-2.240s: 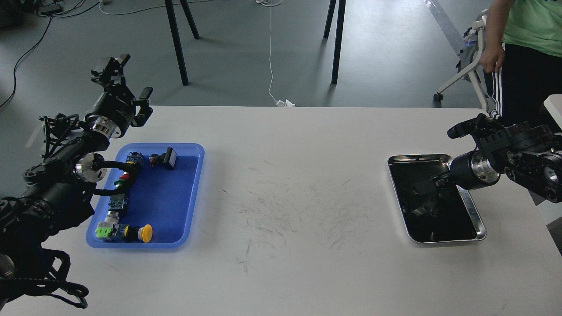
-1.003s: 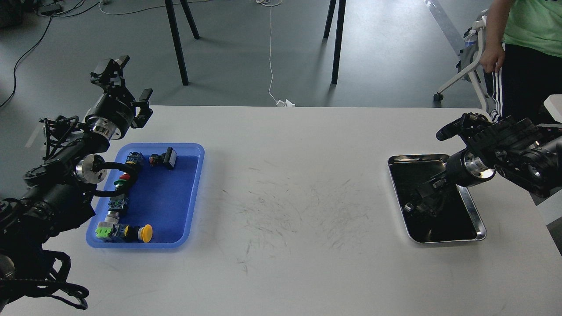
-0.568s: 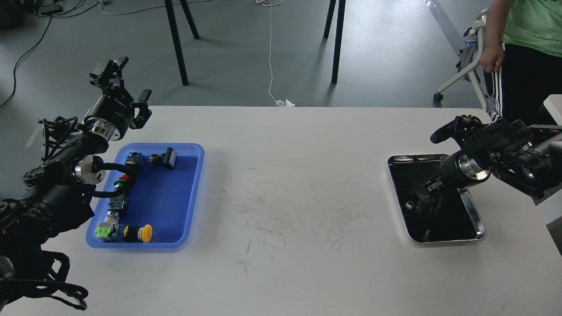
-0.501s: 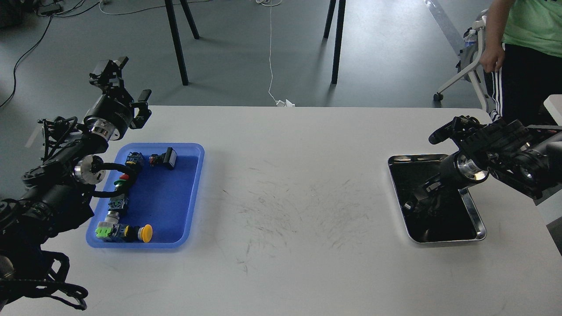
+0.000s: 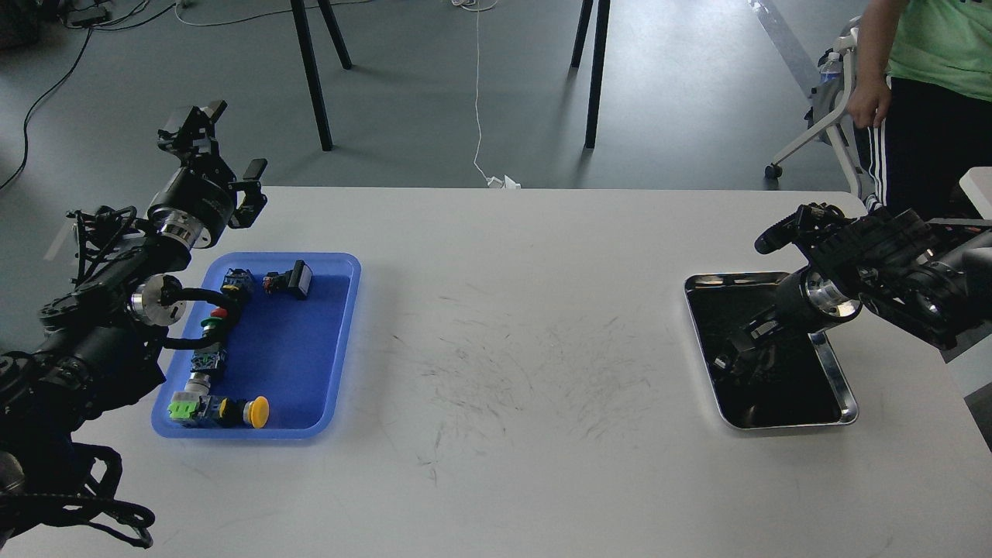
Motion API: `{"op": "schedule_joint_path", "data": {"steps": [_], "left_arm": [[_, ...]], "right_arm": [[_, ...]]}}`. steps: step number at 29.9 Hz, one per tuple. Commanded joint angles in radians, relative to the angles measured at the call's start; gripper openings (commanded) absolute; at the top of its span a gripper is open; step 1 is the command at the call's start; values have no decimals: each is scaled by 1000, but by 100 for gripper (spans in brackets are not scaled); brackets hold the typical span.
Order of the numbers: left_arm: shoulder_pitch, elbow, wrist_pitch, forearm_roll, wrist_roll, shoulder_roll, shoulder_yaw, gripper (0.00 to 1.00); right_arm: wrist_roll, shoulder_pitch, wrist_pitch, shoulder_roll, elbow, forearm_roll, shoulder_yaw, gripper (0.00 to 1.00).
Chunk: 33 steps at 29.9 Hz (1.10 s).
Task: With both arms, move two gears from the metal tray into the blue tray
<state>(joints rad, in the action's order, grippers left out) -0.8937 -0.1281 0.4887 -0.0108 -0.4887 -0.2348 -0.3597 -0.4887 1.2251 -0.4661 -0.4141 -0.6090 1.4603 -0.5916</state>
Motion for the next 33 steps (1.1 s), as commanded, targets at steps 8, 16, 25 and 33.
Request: {"op": "schedule_joint_path", "data": {"steps": [8, 16, 25, 33], "left_arm": [[9, 1, 0, 0, 0, 2, 4, 98], [15, 1, 0, 2, 0, -1, 4, 98], [21, 1, 0, 2, 0, -3, 4, 98], [21, 1, 0, 2, 0, -4, 5, 98]], "right_arm": [[0, 14, 0, -2, -6, -2, -14, 57], [0, 16, 1, 0, -6, 0, -40, 44], [0, 14, 0, 4, -6, 21, -43, 31], [0, 16, 0, 12, -8, 23, -43, 17]]}}
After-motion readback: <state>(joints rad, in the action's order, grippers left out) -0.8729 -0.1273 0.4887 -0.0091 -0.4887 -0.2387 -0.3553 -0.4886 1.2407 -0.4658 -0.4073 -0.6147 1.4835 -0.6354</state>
